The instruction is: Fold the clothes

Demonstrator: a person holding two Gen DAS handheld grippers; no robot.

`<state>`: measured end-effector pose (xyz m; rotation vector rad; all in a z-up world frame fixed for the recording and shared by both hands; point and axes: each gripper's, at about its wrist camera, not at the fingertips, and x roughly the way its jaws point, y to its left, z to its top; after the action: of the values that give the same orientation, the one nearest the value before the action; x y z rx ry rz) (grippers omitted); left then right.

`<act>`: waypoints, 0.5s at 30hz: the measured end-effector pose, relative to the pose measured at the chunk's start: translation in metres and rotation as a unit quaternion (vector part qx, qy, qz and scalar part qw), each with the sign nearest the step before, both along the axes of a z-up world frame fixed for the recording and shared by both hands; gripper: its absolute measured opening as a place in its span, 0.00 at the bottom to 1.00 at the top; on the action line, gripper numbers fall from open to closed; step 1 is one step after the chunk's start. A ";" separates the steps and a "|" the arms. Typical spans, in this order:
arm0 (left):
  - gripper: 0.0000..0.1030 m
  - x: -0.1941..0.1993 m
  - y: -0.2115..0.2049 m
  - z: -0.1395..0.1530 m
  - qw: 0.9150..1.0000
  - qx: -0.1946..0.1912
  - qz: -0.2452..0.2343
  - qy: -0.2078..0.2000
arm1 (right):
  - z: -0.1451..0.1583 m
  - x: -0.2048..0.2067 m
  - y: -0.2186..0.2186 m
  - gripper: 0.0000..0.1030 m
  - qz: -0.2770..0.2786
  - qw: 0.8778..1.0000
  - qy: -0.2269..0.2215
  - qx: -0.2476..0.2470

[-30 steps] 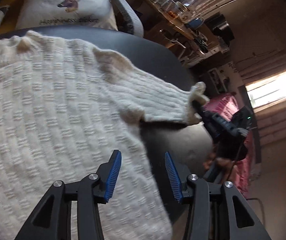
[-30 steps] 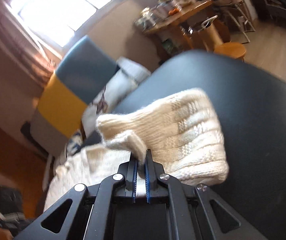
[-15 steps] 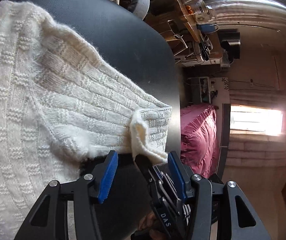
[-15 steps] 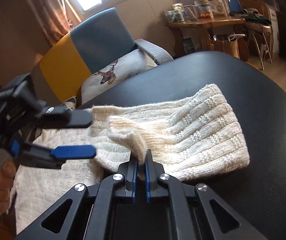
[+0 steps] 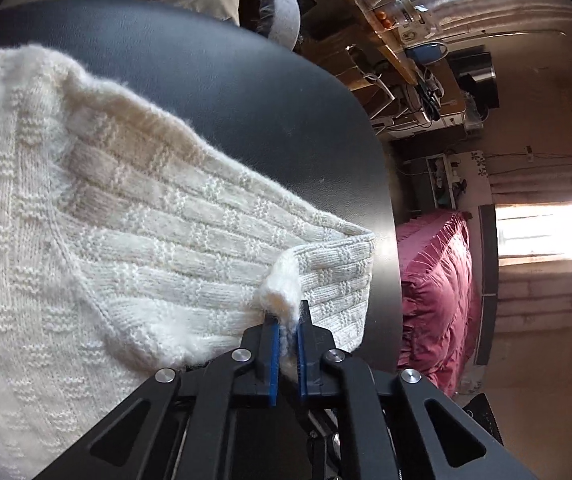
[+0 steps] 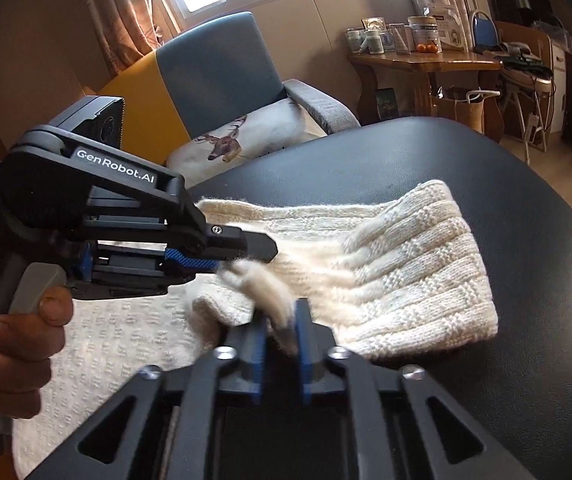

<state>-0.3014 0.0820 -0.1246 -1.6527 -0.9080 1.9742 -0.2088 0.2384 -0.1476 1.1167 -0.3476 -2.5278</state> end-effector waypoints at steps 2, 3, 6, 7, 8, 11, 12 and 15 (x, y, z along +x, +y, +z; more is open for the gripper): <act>0.06 -0.001 -0.005 0.012 1.000 0.004 0.000 0.019 | 0.004 0.005 0.011 0.27 -0.017 0.999 0.003 -0.032; 0.06 -0.001 -0.007 0.020 1.000 0.007 -0.001 0.028 | 0.005 0.008 0.020 0.28 -0.029 0.998 0.002 -0.055; 0.06 -0.004 -0.019 0.046 0.998 0.012 0.000 0.060 | 0.002 0.016 0.047 0.30 -0.058 0.989 -0.017 -0.137; 0.06 -0.006 -0.023 0.058 0.997 0.015 0.003 0.073 | -0.005 0.018 0.055 0.30 -0.065 0.982 -0.035 -0.175; 0.06 -0.008 -0.028 0.069 0.996 0.017 0.006 0.086 | -0.013 0.019 0.063 0.30 -0.072 0.973 -0.053 -0.212; 0.06 -0.012 -0.050 0.101 0.992 0.020 0.018 0.121 | -0.038 0.025 0.083 0.33 -0.088 0.933 -0.103 -0.334; 0.06 -0.014 -0.057 0.112 0.991 0.021 0.021 0.132 | -0.049 0.027 0.087 0.33 -0.090 0.908 -0.121 -0.390; 0.06 -0.019 -0.077 0.136 0.988 0.008 0.034 0.154 | -0.073 0.030 0.088 0.34 -0.101 0.848 -0.150 -0.498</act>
<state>-0.3207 0.0048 0.0119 -1.2739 -0.8694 2.1828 -0.1784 0.3268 -0.2208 1.0088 -1.6846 -1.7948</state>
